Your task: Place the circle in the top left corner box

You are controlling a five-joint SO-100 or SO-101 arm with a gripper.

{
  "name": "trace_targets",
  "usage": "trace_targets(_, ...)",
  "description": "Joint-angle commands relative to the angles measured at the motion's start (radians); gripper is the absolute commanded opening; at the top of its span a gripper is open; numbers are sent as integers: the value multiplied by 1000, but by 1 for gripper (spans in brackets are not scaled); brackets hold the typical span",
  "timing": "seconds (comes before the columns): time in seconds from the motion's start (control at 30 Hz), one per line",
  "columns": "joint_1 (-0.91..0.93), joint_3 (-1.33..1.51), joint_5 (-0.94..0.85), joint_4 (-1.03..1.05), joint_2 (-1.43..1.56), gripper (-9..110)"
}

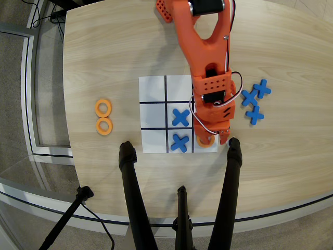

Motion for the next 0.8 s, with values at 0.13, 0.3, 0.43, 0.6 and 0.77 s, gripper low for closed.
trace_targets(0.13,23,31,-25,3,123,13)
trace_targets(0.3,29,78,-31,5,172,13)
trace_targets(0.43,40,133,-31,129,296,13)
trace_targets(0.6,63,209,-26,532,606,13)
trace_targets(0.77,80,364,-37,801,953,13)
